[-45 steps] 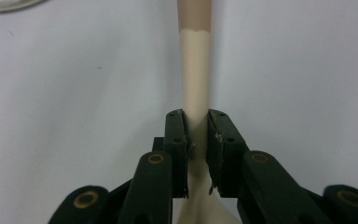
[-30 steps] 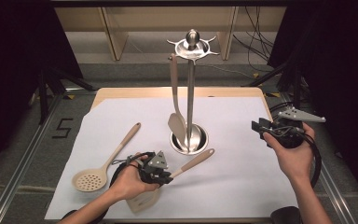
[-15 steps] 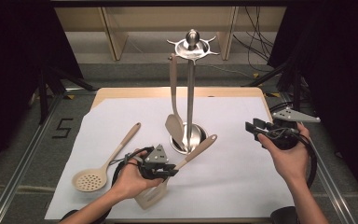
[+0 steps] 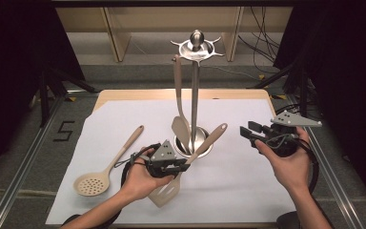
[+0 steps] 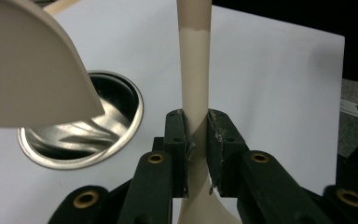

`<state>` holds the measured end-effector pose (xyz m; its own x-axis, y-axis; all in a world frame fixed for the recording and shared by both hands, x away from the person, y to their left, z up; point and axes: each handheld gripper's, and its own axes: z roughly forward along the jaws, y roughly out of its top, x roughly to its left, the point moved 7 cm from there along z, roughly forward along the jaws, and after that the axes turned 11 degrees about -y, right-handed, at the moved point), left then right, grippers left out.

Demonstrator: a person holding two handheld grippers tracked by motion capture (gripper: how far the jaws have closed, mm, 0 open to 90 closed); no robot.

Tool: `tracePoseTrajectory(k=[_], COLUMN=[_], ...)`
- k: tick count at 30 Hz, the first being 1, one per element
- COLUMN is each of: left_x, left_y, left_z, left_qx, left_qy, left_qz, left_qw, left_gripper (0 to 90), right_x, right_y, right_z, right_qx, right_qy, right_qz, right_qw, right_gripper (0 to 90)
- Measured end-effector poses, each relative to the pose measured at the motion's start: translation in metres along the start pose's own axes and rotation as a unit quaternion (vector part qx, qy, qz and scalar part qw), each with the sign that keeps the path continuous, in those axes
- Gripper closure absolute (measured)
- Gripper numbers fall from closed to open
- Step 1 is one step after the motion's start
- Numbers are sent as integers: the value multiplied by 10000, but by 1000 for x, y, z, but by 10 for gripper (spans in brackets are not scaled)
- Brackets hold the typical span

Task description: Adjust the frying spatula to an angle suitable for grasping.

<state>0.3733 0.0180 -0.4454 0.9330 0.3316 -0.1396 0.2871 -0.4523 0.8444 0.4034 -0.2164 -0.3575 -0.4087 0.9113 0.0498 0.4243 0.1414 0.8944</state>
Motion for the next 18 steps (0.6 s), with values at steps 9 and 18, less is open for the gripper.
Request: tracePoseTrajectory(k=[9, 18], left_x=[0, 0], left_y=[12, 18], left_z=[2, 4], left_qx=[-191, -322], left_qy=[107, 120], left_qz=[0, 55], left_qw=[9998, 9994], left_gripper=[784, 784], right_x=[20, 37], right_y=[3, -3], right_z=[-3, 4], right_qx=[-7, 140], right_qy=[293, 627], right_qz=[-141, -184], right_qw=[9995, 9978], right_gripper=[589, 577])
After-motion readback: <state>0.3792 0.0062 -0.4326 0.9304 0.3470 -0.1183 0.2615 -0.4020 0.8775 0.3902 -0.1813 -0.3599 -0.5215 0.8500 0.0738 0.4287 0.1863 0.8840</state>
